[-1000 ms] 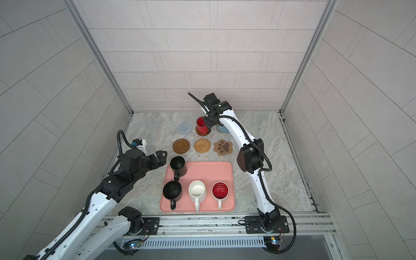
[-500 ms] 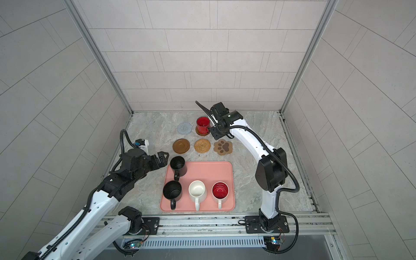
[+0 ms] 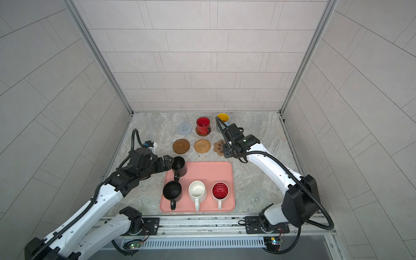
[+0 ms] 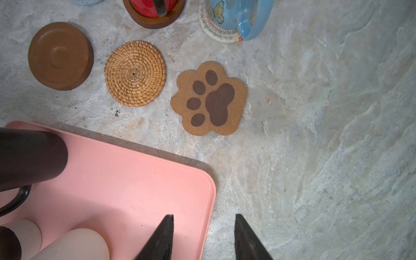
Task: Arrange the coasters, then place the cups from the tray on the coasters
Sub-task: 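Open the right gripper and withdraw it while the left gripper moves over the black mug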
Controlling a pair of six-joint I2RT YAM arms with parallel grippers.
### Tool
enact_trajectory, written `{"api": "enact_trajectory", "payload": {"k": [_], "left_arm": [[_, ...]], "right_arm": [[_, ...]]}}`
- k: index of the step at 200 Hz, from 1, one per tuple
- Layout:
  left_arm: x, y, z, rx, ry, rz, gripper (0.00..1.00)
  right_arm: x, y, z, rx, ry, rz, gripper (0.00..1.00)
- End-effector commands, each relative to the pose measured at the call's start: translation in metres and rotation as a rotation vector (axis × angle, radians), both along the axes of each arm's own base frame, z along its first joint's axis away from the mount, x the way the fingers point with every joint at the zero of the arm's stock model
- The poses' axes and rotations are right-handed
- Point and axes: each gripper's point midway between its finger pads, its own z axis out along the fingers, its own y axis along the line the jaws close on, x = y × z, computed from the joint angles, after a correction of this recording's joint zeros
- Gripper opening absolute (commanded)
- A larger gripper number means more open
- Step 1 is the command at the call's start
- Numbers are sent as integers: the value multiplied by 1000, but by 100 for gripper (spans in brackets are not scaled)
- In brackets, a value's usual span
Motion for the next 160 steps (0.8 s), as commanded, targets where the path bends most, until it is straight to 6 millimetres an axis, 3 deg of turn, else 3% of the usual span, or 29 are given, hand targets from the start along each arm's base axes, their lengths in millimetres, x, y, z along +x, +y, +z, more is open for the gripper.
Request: {"api": "enact_trajectory", "payload": {"k": [1,51,98,160], "left_arm": [[-3,-11,6,22,-3,-35,91],[-15,-32,-13,82,60,-112,81],[-21,-35,-33,146,113,-120,75],[-23,-36,-45,179,156,-126,69]], "right_arm": [[-2,-8,12,32,-55,-85,47],[-9,-13,15,52,-69,-123,46],[-12,-12,9,57,-52,-132,47],[-11,-11,9,53,-55,-131,46]]}}
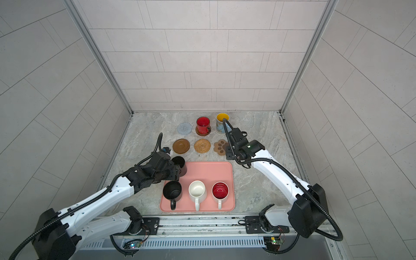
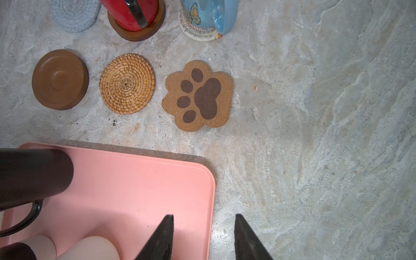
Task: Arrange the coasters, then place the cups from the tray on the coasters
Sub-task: 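Open the right gripper and withdraw it while the left gripper moves over the black mug, then lower the left gripper onto the black mug's rim on the tray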
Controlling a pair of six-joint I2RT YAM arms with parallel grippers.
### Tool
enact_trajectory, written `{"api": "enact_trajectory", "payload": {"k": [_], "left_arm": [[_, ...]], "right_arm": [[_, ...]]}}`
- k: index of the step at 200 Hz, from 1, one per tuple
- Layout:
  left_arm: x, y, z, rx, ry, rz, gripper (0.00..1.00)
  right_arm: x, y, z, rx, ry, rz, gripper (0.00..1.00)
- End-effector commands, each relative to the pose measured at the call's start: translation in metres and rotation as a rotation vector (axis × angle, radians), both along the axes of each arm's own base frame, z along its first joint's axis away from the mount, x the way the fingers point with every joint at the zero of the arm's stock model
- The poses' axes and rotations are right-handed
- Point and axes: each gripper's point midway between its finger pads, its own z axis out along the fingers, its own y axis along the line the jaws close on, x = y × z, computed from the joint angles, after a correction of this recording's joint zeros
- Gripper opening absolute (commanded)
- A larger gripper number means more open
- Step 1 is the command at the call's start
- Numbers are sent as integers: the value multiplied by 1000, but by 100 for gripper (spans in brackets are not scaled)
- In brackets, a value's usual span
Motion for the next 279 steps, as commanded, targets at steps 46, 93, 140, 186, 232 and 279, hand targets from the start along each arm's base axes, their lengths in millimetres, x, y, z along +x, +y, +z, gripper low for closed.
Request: {"api": "enact_trajectory", "payload": {"k": [46,93,140,186,232,279], "left_arm": [[1,-3,-10,55,58,-9,64],[6,-7,-16,94,80,-42,59],[8,-7,-22,124,98,-45,50],[10,-6,-25,142,98,-39,41],[12,-4,-27,165,98,-48,35],[13,-5,-31,174,106,-53,32]], "right_arm": [[-2,-4,3,-6,-15,-24,47],[-4,-7,4,-11,-14,-31,46],[0,-4,6,-21,-8,-13,47],[3,-1,10,-16,-18,-10,46],[1,-3,9,-24,-15,-13,47],[0,-4,9,-24,-14,-17,47]]}}
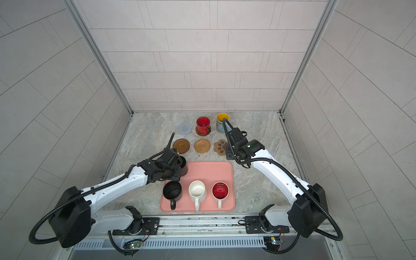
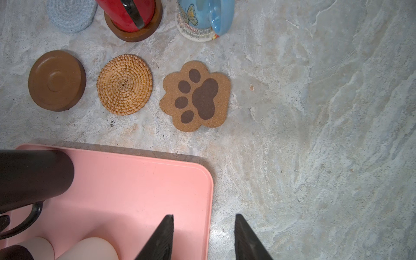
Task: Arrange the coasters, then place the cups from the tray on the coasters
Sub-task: 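Lower the left gripper onto the black mug's rim on the tray, then close the left gripper on the black mug rim and lift it off the tray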
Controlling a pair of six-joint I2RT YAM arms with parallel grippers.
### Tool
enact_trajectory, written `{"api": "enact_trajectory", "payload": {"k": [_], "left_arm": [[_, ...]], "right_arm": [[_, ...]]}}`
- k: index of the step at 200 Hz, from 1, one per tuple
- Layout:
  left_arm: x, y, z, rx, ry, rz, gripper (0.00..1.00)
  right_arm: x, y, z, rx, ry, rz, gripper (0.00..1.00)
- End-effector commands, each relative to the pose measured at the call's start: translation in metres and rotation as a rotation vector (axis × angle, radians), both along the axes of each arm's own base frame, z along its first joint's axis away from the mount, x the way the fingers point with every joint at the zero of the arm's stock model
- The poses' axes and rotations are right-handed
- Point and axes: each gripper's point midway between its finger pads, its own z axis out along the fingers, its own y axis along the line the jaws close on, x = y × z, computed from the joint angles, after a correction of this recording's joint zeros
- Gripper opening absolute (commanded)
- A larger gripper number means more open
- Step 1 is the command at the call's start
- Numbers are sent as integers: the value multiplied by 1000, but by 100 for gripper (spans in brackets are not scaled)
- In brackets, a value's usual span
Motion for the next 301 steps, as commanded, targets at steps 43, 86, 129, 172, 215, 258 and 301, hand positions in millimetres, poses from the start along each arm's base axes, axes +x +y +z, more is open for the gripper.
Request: {"api": "enact_trajectory", "payload": {"k": [43,86,129,172,215,258,301], "left_arm": [[10,-4,6,7,-35,-2,26],[10,-4,5,7,-38,-11,20],[11,-7,5,-10,-52,-22,18],[13,-8,8,-24,-72,-25,15],[14,-14,12,-71,-104,-33,13],[17,-13,20,-85,-150,-30,12],[18,-14,23,-94,-166,-33,11]], "right_arm": [[2,-2,9,-8,-21,-12,46],[1,-2,10,-8,-22,-12,46],[0,-3,11,-10,-24,-13,46],[0,-4,12,-10,-28,-16,46],[-1,-4,12,-10,-29,-16,46],[-2,-6,15,-14,-34,-18,46],[-3,-7,17,-14,-39,-21,46]]}}
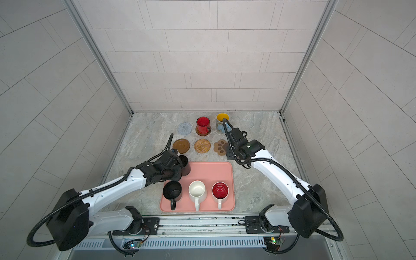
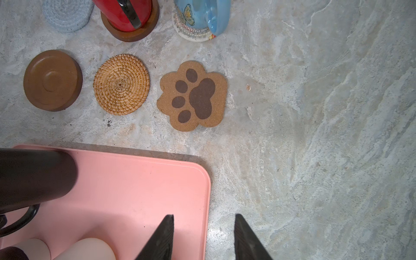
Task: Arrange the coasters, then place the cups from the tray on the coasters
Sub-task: 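Close the left gripper on the black mug rim and lift it off the tray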
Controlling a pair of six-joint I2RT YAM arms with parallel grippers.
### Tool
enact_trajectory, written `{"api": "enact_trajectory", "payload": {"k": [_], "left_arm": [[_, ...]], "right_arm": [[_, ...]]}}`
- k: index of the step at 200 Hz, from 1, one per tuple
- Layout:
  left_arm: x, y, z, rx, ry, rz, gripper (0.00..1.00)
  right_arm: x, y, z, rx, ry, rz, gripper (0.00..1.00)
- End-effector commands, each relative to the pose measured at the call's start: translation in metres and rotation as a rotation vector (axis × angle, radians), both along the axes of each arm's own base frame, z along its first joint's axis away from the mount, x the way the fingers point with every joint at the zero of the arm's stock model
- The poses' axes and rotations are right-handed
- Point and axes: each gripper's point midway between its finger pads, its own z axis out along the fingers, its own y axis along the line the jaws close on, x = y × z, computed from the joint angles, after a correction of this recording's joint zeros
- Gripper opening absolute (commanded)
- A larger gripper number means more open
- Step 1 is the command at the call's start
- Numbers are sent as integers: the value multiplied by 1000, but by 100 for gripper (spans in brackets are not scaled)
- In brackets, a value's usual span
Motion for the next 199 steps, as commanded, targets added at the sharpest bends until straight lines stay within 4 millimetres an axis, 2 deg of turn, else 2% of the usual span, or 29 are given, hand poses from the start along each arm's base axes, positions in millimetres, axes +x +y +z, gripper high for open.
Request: {"api": "enact_trajectory", "payload": {"k": [1,199], "left_arm": [[15,-7,21,-45,-104,1,11],[24,8,43,20,-211,10,7]], "right_arm": [[-2,-4,16,-2,-34,-14,46],[-4,-5,17,-3,-37,-15,46]]}}
